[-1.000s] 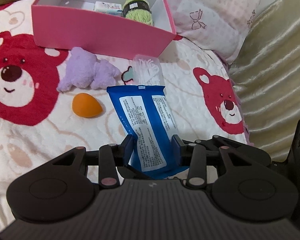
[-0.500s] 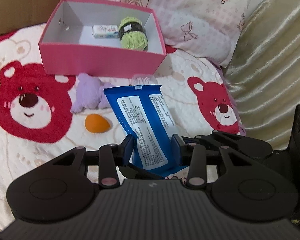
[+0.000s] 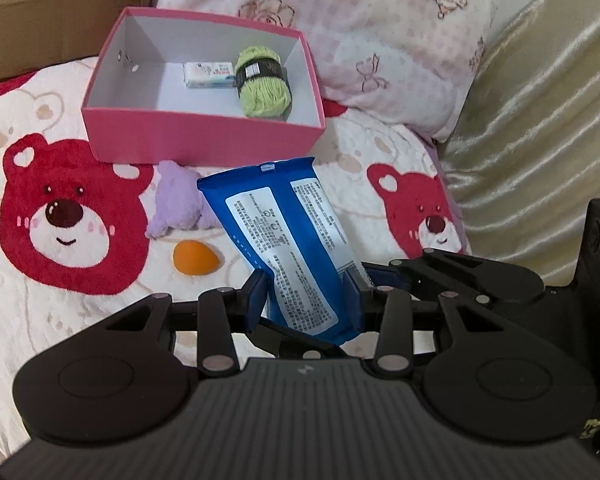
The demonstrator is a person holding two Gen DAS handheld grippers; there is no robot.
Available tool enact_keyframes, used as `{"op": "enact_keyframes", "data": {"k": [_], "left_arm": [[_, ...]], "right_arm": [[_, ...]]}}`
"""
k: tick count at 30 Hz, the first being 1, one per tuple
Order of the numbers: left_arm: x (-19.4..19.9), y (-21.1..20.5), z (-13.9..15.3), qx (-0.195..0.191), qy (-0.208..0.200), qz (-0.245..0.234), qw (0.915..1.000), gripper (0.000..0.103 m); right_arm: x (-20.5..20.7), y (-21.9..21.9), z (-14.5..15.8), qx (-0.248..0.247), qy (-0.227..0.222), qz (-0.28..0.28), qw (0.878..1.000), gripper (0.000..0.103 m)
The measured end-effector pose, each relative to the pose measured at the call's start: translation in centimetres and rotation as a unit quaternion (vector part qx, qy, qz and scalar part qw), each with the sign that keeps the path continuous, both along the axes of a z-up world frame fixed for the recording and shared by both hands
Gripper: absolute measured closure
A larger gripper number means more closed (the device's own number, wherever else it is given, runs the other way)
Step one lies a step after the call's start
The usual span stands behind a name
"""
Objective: Organize objects
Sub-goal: 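Lift the blue snack packet with the left tool and carry it to the box, then lower the packet into the pink box and open the left tool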
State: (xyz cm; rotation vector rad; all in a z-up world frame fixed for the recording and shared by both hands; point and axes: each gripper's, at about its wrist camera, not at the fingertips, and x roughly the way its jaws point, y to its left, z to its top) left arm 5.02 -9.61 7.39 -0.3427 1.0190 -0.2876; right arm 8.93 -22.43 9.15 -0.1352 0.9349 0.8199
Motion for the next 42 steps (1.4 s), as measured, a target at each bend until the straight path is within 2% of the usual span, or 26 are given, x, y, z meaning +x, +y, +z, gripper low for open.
{"op": "enact_keyframes", "data": {"k": [9, 14, 23, 27, 35, 39, 42], "left_arm": [[1.1, 2.8, 3.0, -0.004, -0.028, 0.023, 0.9993, 0.064], [1.9, 5.5, 3.9, -0.031, -0.05, 0.041, 0.9974, 0.064], [6.8, 9.4, 4.7, -0.083, -0.042, 0.058, 0.994, 0.064], [10.3, 10.3, 4.7, -0.088, -0.049, 0.066, 0.9927, 0.064], [14.9, 11.5, 2.6, -0.096, -0.064, 0.064, 0.9913, 0.063], [17.0, 11.2, 0.3, -0.088, -0.046, 0.062, 0.9931, 0.063], [18.5, 10.6, -1.7, -0.08, -0.035, 0.057, 0.9945, 0.063]], "right_arm": [[0.9, 2.1, 2.7, 0.002, -0.045, 0.036, 0.998, 0.039], [1.7, 3.9, 4.2, 0.005, -0.072, 0.048, 0.996, 0.042], [5.5, 8.5, 7.1, -0.053, -0.109, 0.1, 0.988, 0.047], [8.7, 10.7, 8.0, -0.085, -0.114, 0.124, 0.982, 0.047], [13.8, 13.0, 7.5, -0.094, -0.143, 0.159, 0.972, 0.047], [15.6, 13.3, 5.6, -0.094, -0.143, 0.175, 0.97, 0.047], [17.3, 12.9, 3.5, -0.082, -0.129, 0.178, 0.972, 0.047]]}}
